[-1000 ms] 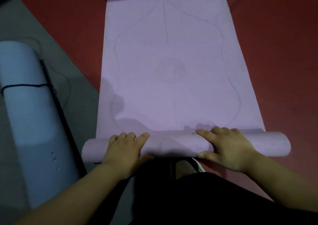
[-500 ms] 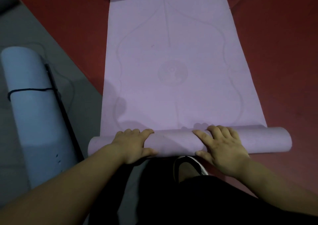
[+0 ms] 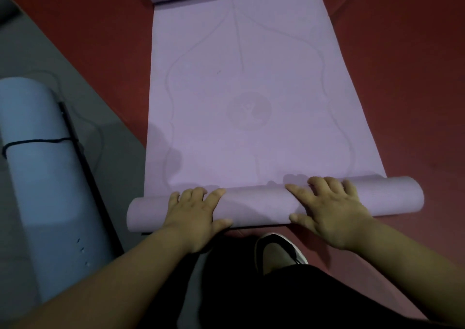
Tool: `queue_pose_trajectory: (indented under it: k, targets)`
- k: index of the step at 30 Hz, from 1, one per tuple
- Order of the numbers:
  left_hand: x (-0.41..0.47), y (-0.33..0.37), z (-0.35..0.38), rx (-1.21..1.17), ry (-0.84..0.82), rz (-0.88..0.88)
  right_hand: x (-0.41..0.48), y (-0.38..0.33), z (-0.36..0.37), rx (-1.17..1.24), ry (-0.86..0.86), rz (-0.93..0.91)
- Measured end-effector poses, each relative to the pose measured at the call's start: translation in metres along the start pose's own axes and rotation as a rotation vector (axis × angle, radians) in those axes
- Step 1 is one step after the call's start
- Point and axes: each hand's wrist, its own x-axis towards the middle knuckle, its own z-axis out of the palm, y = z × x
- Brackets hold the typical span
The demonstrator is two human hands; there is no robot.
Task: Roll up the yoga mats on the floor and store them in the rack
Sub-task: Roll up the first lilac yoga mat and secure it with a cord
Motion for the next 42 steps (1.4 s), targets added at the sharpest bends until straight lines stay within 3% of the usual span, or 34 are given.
queue_pose_trajectory:
  k: [4, 8, 15, 17, 23, 29, 34, 39, 42]
  targets:
    - [0.005, -0.002, -0.004, 0.008, -0.031, 0.013, -0.005, -0.002, 0.012, -0.013, 0.050, 0.031]
    - [0.013, -0.003, -0.011, -0.038, -0.057, 0.013, 0.008, 0.002, 0.001, 0.004, -0.039, 0.036]
    - [-0.010, 0.010, 0.022, -0.059, 0.183, -0.059, 0.024, 0.010, -0.020, 0.041, -0.239, 0.017]
    - [-0.003, 0.010, 0.017, -0.057, 0.125, -0.097, 0.021, 0.011, -0.019, 0.029, -0.215, 0.019]
    - [0.008, 0.003, -0.007, -0.014, 0.026, -0.061, 0.005, -0.002, 0.010, 0.011, 0.094, 0.053]
    - [0.016, 0.001, -0.013, -0.065, 0.050, -0.067, 0.021, 0.007, -0.006, 0.045, 0.003, 0.036]
    - [-0.004, 0.005, 0.028, -0.073, 0.340, -0.051, 0.032, 0.014, -0.021, 0.111, -0.158, 0.030]
    - [0.012, -0.004, 0.011, -0.048, 0.231, -0.088, 0.034, 0.012, -0.026, 0.087, -0.128, 0.054]
    - [0.018, -0.007, -0.006, -0.042, 0.145, -0.082, 0.022, 0.001, -0.013, 0.022, 0.037, 0.062]
